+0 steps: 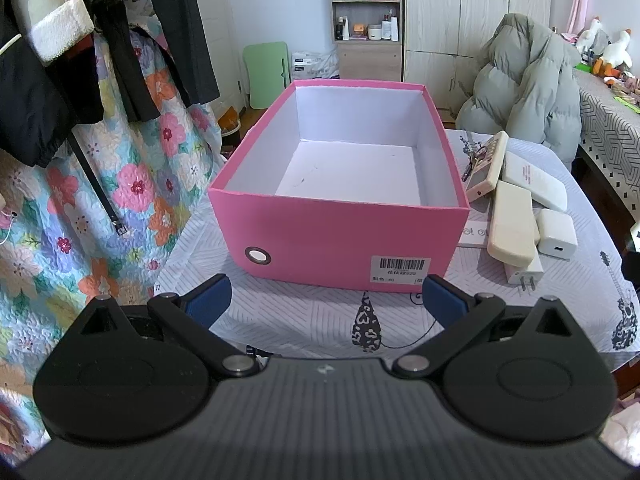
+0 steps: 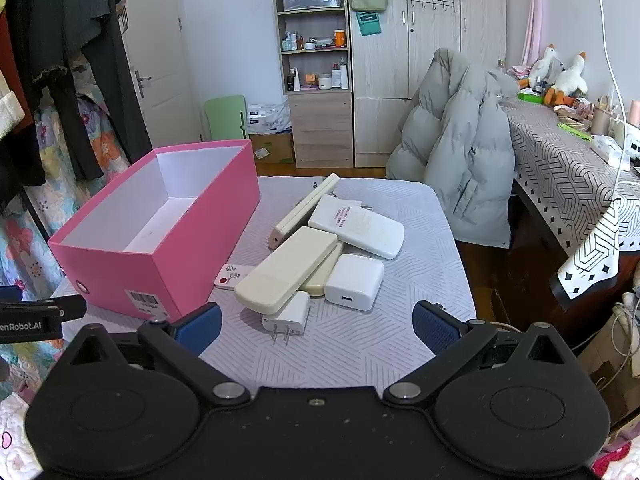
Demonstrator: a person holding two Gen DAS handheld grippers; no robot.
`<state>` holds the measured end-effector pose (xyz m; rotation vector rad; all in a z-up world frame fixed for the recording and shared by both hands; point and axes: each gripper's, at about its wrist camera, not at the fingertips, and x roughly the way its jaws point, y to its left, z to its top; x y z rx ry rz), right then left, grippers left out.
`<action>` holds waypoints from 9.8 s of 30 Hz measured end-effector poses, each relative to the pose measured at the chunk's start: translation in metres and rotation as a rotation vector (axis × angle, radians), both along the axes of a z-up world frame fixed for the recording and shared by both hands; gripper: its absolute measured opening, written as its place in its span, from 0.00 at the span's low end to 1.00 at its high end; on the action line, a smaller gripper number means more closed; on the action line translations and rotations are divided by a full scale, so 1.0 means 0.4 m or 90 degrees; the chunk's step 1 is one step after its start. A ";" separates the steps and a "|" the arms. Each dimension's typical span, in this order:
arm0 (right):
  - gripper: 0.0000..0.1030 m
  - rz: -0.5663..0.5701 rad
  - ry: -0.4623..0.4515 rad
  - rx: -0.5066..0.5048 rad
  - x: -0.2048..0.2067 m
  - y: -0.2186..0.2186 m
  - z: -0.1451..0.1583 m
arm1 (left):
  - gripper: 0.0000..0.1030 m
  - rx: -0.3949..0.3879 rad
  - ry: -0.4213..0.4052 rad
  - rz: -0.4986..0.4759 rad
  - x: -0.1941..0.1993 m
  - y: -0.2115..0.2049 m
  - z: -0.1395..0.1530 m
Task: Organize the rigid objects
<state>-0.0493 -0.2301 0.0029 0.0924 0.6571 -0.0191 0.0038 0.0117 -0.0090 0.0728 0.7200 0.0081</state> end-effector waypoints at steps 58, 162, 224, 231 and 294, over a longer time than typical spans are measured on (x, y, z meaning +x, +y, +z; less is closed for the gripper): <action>0.68 0.096 0.259 0.247 0.438 -0.087 -0.171 | 0.02 -0.012 0.091 -0.119 0.484 0.243 -0.032; 0.56 0.239 -0.049 0.069 0.500 0.091 0.263 | 0.02 -0.057 0.109 -0.046 0.476 0.246 -0.013; 0.62 0.329 0.132 0.178 0.591 0.145 0.061 | 0.04 -0.118 0.086 0.002 0.475 0.262 -0.020; 0.62 0.262 0.187 0.109 0.541 0.024 -0.032 | 0.04 -0.104 0.082 -0.001 0.469 0.261 -0.022; 0.49 0.275 0.207 0.013 0.581 0.101 -0.181 | 0.04 -0.129 0.090 -0.002 0.476 0.278 -0.032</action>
